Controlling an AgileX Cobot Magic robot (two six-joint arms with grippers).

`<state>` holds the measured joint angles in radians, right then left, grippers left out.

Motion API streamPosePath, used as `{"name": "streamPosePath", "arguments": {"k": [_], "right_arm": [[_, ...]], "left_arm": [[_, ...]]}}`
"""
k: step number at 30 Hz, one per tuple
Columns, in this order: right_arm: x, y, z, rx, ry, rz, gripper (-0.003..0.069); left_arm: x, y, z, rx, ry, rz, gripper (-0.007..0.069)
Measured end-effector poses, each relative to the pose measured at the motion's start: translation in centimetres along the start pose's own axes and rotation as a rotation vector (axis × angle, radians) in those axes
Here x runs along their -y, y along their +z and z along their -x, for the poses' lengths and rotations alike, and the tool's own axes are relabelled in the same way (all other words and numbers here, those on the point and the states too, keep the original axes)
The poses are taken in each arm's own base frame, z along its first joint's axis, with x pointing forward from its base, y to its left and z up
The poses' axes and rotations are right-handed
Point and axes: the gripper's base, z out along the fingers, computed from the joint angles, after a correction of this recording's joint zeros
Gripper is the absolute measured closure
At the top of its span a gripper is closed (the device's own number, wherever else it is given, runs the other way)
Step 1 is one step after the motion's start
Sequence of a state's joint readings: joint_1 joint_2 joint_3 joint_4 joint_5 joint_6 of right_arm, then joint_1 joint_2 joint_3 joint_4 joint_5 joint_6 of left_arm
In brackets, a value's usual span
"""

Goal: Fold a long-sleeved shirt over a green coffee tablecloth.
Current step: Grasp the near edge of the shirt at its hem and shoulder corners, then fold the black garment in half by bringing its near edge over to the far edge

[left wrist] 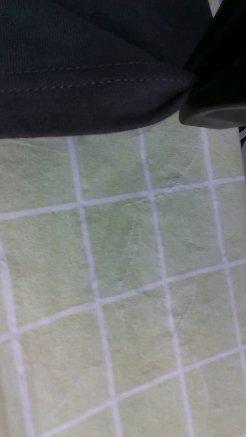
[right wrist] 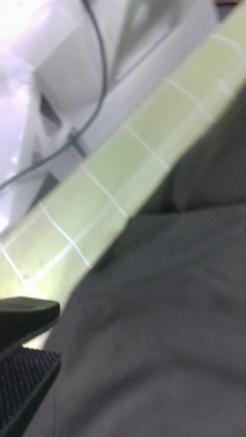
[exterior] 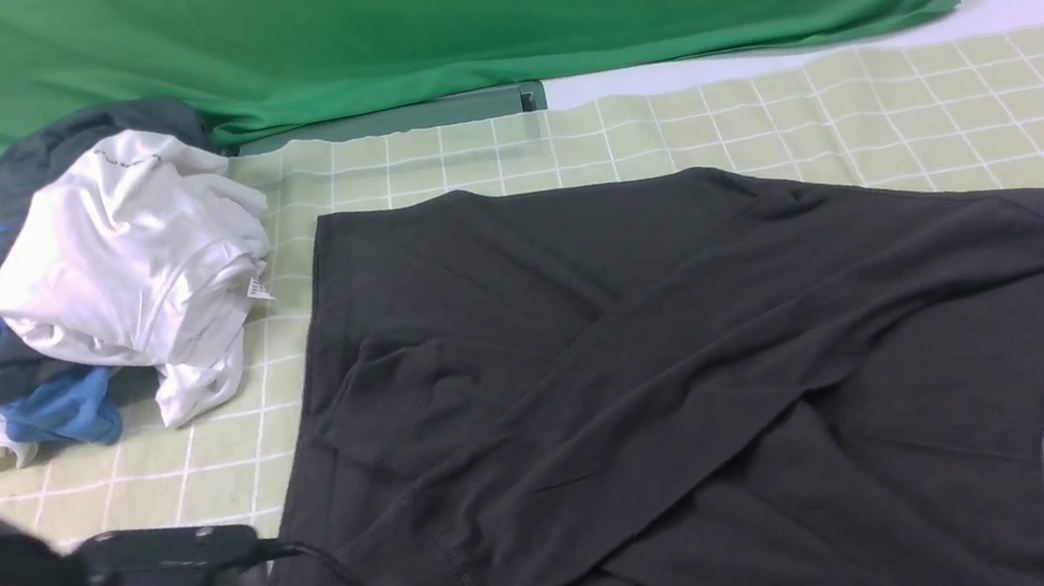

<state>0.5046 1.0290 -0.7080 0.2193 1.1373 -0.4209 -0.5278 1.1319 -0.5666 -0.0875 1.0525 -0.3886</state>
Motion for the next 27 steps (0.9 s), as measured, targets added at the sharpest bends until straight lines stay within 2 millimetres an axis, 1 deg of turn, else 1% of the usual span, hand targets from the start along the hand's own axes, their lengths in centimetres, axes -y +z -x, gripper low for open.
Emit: {"name": "streamPosePath", "arguments": {"k": [2,3,4,5,7,10,12,17,18,20,22,24,26,27], "right_arm": [[-0.5,1.5,-0.4,-0.014,-0.025,0.009,0.0442],[-0.8,2.4,-0.7,-0.02,-0.039,0.014,0.0388],[-0.8,2.7,-0.8,-0.02,-0.043,0.013,0.0379],[-1.1,3.5,-1.1,-0.021,-0.057,0.014,0.0322],[-1.2,4.5,-1.2,-0.021,-0.067,0.013,0.0251],[-1.1,5.3,-1.0,-0.025,-0.069,0.012,0.0215],[-1.0,5.6,-0.8,-0.027,-0.069,0.011,0.021],[-0.5,7.8,0.3,-0.085,-0.06,0.024,0.0205],[-0.5,7.9,0.3,-0.09,-0.06,0.026,0.0205],[-0.2,9.1,0.6,-0.138,-0.064,0.035,0.0205],[-0.1,9.8,0.7,-0.175,-0.07,0.043,0.0211],[0.0,10.2,0.7,-0.194,-0.072,0.048,0.0225],[0.2,10.9,0.8,-0.217,-0.091,0.051,0.0306],[0.2,10.9,0.8,-0.217,-0.094,0.049,0.0313]], "left_arm": [[-0.1,-0.4,-0.3,0.014,-0.003,-0.005,0.0608],[-0.2,-0.6,-0.5,0.018,-0.002,-0.007,0.0608],[-0.2,-0.6,-0.5,0.019,-0.002,-0.008,0.0608],[-0.2,-0.7,-0.6,0.008,-0.008,-0.003,0.0608],[-0.3,-0.7,-0.8,-0.01,-0.016,0.006,0.0608],[-0.4,-0.7,-0.9,-0.014,-0.019,0.008,0.0608],[-0.4,-0.7,-0.9,-0.014,-0.019,0.009,0.0608],[-0.4,-0.7,-0.9,-0.013,-0.019,0.008,0.0608],[-0.4,-0.7,-0.8,-0.012,-0.019,0.008,0.0608],[-0.4,-0.7,-0.8,-0.01,-0.021,0.01,0.0608],[-0.4,-0.7,-0.8,-0.004,-0.042,0.008,0.0608],[-0.3,-0.7,-0.7,0.004,-0.056,0.005,0.0608],[-0.3,-0.7,-0.4,0.037,-0.072,-0.002,0.0608],[-0.3,-0.7,-0.4,0.04,-0.071,-0.002,0.0608]]}}
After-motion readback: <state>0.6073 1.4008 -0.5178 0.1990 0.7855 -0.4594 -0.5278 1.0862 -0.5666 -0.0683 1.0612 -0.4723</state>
